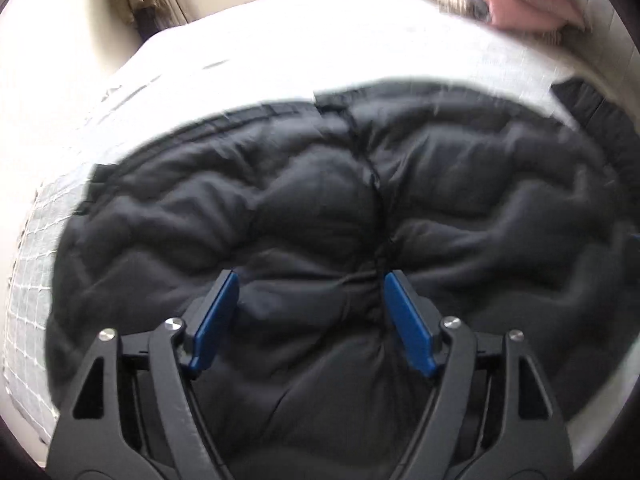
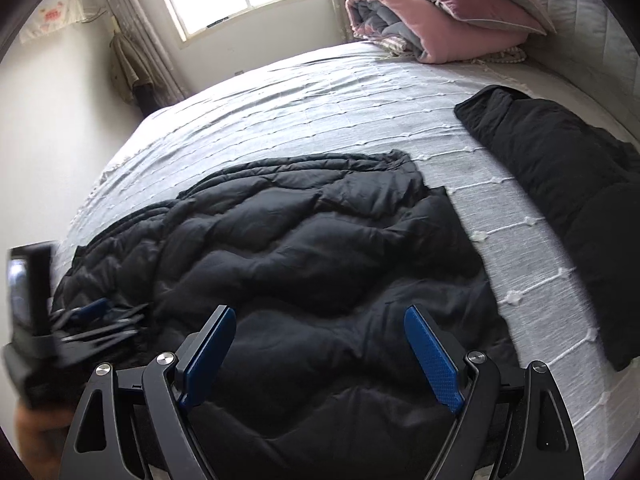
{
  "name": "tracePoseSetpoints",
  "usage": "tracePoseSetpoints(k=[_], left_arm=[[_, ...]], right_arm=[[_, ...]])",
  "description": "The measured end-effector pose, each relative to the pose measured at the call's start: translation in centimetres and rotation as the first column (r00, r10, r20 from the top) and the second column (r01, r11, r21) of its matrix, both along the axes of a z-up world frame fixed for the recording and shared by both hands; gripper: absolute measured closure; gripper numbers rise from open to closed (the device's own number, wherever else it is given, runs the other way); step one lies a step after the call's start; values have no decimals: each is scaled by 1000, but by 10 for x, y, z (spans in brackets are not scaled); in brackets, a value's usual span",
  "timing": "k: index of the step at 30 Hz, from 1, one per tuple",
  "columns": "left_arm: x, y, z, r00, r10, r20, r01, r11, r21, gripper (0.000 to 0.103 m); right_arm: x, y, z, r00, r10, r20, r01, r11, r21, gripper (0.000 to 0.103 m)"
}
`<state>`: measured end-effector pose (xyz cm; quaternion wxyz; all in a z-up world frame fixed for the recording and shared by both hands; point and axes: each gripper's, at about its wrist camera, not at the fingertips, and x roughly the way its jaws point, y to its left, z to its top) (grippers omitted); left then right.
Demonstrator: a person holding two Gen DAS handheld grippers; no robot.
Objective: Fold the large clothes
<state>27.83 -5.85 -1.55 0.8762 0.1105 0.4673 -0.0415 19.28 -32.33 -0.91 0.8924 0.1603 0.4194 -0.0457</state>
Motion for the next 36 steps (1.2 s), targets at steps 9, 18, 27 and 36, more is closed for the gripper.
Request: tracePoseSetpoints(k=[9, 18, 27, 36], left_arm=[[-73, 135, 39, 963, 265, 53, -243, 936, -255, 27], [-113, 278, -6, 810, 576, -108, -560, 707, -433, 27], [-113, 294, -49, 840, 449, -304, -529, 555, -642, 27], [-84, 277, -68, 812, 466, -350, -564, 476, -675, 28]], right_arm=[[-6, -5, 8, 999, -7, 42, 6, 1000, 8, 16], [-8, 42, 11, 993, 104, 60, -97, 989, -113, 16], [-11, 67, 14, 986, 145, 85, -131, 980, -153, 16], [-12, 82, 9, 980, 186, 70, -170, 967, -190, 16]])
